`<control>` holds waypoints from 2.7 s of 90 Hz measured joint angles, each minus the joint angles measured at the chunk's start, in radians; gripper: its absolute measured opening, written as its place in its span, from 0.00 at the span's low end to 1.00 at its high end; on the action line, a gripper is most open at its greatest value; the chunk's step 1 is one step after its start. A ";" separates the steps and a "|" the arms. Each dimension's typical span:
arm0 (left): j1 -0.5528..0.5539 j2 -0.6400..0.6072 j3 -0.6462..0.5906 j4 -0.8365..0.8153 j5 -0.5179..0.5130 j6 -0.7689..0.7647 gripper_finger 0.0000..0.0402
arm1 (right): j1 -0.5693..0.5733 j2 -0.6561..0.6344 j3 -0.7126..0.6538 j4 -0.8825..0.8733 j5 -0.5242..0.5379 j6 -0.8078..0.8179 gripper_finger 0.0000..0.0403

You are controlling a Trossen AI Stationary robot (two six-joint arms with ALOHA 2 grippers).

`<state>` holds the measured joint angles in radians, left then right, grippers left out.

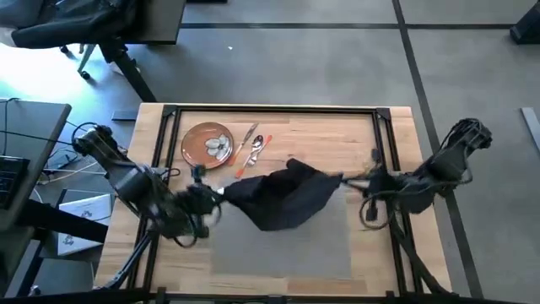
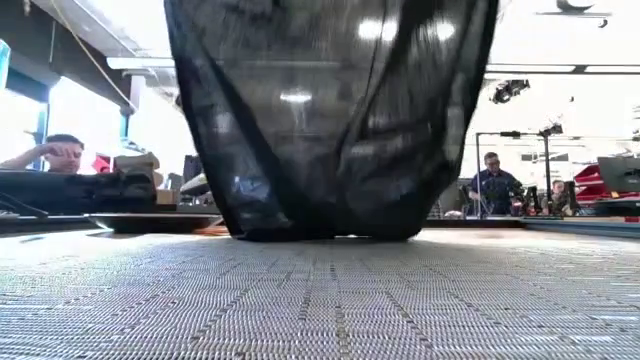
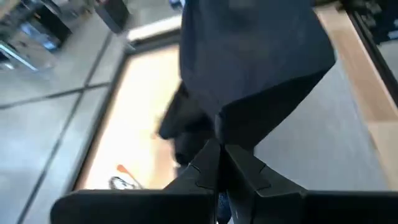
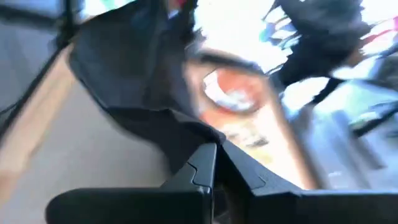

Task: Set table place
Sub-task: Fold the black napkin

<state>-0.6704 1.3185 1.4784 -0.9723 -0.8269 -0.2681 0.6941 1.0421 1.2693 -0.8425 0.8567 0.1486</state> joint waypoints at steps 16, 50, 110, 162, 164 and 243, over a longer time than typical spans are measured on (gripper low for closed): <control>0.079 -0.099 0.000 0.048 -0.030 0.115 0.00 | 0.000 -0.005 0.109 0.001 0.179 -0.142 0.00; 0.257 -0.236 0.000 0.430 -0.023 0.593 0.00 | -0.043 -0.010 0.303 0.001 0.459 -0.390 0.00; 0.644 -0.232 0.000 0.436 0.424 0.712 0.00 | -0.314 -0.103 0.319 -0.247 0.288 -0.163 0.00; 0.207 -0.167 -0.088 0.270 0.466 0.223 0.00 | 0.076 0.180 0.318 -0.683 -0.133 0.691 0.00; 0.189 -0.161 -0.102 0.273 0.466 0.202 0.00 | 0.102 0.194 0.318 -0.689 -0.135 0.725 0.00; -0.261 0.358 -0.334 0.704 0.447 -0.379 0.00 | 0.524 0.928 0.325 -0.227 -0.285 1.267 0.00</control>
<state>-0.9319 1.6768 1.1449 -0.2682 -0.3794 -0.6475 1.2181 1.9701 1.5945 -1.0698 0.5722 1.4156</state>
